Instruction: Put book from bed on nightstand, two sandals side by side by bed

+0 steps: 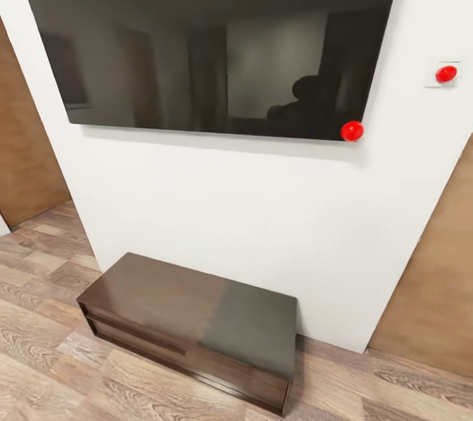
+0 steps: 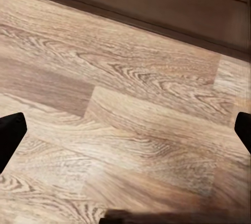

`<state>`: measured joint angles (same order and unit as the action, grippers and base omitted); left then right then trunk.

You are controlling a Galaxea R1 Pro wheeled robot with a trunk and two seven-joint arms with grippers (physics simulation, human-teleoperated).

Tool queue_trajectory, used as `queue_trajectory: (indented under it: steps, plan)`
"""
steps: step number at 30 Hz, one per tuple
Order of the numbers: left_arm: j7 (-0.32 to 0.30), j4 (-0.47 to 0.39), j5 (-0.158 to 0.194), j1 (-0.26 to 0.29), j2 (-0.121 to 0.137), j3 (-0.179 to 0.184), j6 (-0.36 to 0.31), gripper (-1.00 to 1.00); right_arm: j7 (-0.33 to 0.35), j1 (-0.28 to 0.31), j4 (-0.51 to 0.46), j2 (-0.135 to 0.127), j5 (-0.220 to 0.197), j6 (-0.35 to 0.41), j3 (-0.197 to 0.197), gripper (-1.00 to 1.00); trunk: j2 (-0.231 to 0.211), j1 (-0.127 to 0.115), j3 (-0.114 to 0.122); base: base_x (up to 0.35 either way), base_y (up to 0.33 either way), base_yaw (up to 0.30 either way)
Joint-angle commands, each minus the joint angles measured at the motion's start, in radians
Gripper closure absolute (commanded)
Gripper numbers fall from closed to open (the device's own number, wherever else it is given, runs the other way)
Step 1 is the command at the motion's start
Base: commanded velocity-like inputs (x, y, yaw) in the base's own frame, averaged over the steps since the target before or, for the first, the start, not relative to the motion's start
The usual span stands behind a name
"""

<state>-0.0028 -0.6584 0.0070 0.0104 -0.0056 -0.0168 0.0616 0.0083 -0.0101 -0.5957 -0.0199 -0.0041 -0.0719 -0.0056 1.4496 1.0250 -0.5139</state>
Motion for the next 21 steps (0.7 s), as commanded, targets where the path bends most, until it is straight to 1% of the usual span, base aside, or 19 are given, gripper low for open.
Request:
queue_trajectory:
  steps: [1,10,12,15,21]
  plan:
    - [0.0,0.0,0.001,0.0,-0.001,-0.002,0.003,-1.0,0.001,0.0,-0.001,0.0,0.0,-0.002,-0.001,-1.0,0.0,0.0,-0.001,0.001,0.0,-0.284]
    - [0.0,0.0,0.001,0.0,-0.001,-0.002,0.003,-1.0,0.001,-0.001,0.0,0.0,0.004,-0.002,-0.002,-1.0,0.0,0.0,-0.001,0.0,0.0,-0.277]
    - [0.0,0.0,0.001,0.0,-0.001,-0.002,0.003,-1.0,0.001,-0.001,0.013,0.0,0.005,-0.002,-0.003,-1.0,0.0,0.0,-0.001,0.027,0.01,-0.268]
    - [0.0,0.0,0.001,0.0,-0.001,-0.002,0.003,-1.0,0.001,0.0,0.044,0.0,0.004,-0.002,-0.004,-1.0,0.0,0.0,-0.001,0.154,0.087,-0.262]
    - [0.0,0.0,0.0,0.0,-0.001,-0.002,0.003,-1.0,0.001,-0.001,0.07,0.0,0.003,-0.002,-0.004,-1.0,0.0,0.0,-0.001,0.195,0.119,-0.258]
